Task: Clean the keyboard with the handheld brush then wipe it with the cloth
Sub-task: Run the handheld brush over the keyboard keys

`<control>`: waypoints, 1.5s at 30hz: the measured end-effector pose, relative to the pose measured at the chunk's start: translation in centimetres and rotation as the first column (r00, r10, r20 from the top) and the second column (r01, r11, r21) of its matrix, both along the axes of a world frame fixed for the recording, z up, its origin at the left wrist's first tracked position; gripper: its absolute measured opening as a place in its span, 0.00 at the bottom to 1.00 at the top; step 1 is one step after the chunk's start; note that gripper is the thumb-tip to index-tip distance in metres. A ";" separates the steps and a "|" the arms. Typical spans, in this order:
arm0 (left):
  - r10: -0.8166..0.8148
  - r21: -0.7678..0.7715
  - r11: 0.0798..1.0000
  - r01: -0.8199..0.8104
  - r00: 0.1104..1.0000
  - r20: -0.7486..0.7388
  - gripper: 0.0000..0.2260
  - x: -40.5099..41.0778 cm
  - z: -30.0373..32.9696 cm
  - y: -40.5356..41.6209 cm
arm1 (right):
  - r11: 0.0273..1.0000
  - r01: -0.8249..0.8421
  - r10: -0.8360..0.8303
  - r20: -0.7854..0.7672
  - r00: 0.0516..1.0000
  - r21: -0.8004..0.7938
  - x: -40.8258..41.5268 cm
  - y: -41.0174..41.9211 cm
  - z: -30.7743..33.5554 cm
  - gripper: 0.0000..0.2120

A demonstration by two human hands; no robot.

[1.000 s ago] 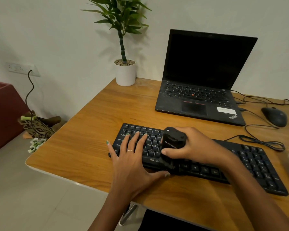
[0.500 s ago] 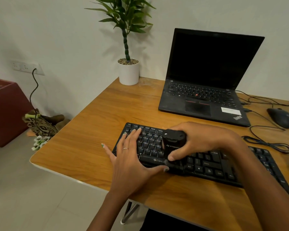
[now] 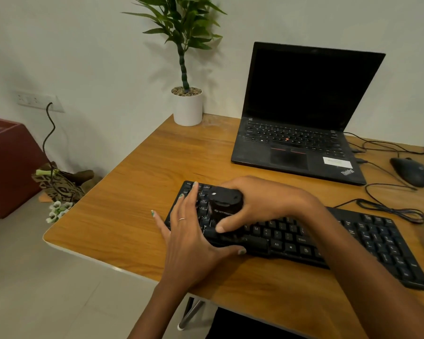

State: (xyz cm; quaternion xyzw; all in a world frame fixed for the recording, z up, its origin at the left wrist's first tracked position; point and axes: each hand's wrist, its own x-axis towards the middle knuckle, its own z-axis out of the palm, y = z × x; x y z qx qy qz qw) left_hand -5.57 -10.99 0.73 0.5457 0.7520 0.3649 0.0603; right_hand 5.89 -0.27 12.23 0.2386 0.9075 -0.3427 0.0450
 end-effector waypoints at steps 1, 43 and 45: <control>0.007 -0.007 1.000 -0.007 1.000 -0.008 0.61 0.0 -0.1 0.1 | 1.000 0.004 -0.004 -0.082 0.997 0.006 -0.6 -0.5 -0.6 0.10; -0.170 -0.051 0.985 0.162 0.941 -0.294 0.43 0.6 -1.6 0.5 | 0.719 0.694 -0.643 -0.400 0.653 -0.022 3.3 3.6 -3.9 0.21; -0.169 -0.053 0.986 0.161 0.941 -0.293 0.43 0.7 -1.5 0.5 | 0.757 0.650 -0.630 -0.334 0.701 -0.064 2.8 3.7 -3.7 0.22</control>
